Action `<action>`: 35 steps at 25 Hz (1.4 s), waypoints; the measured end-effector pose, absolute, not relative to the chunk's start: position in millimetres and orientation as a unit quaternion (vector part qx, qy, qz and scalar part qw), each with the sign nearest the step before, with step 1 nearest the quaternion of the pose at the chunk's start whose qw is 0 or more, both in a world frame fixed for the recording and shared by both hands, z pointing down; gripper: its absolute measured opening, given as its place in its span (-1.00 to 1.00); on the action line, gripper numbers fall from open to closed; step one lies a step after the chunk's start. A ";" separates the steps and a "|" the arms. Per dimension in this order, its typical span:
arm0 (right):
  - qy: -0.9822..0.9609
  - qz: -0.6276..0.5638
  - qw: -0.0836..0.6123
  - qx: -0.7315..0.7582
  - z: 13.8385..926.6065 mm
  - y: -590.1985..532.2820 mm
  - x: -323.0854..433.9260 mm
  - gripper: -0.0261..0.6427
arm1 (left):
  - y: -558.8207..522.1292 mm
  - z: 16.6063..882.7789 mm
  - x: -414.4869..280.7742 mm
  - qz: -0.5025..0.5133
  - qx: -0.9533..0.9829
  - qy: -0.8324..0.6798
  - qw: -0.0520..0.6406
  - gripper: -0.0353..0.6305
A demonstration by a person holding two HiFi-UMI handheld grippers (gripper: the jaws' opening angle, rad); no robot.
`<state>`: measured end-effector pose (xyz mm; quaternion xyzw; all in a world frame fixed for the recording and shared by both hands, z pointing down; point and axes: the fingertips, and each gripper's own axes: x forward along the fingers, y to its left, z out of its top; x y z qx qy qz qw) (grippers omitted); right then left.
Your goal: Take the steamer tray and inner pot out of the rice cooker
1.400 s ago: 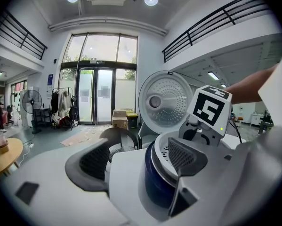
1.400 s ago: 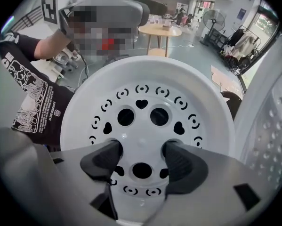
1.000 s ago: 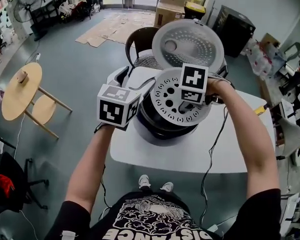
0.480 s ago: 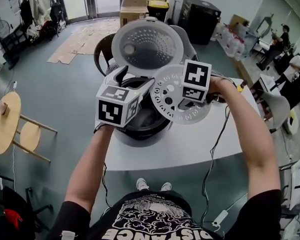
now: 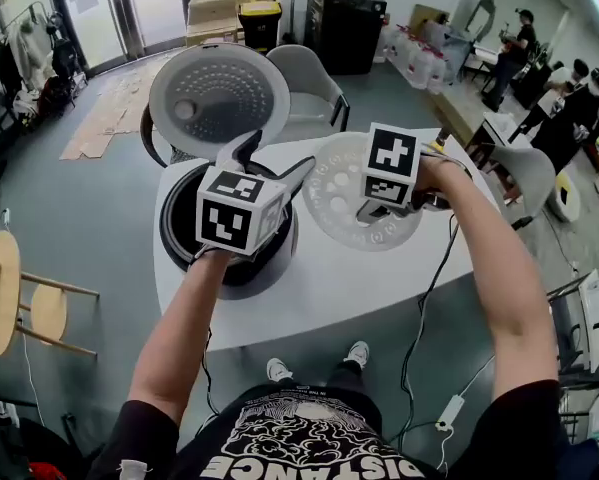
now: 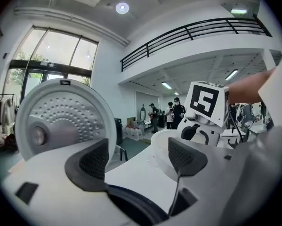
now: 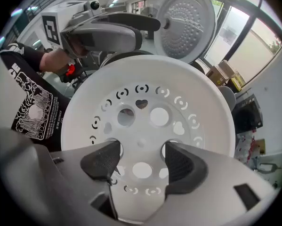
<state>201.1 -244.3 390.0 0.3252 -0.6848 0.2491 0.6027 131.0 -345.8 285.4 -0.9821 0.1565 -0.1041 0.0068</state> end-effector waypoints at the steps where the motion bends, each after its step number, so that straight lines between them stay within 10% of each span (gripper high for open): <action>1: -0.684 0.253 0.600 0.329 391.4 -237.1 208.1 0.01 | -339.3 286.4 140.6 -0.105 -0.983 0.149 0.008 0.26; 35: -0.630 0.379 0.531 0.421 547.5 -3.3 762.8 0.02 | -133.1 446.9 709.5 -0.221 -0.975 0.020 -0.020 0.26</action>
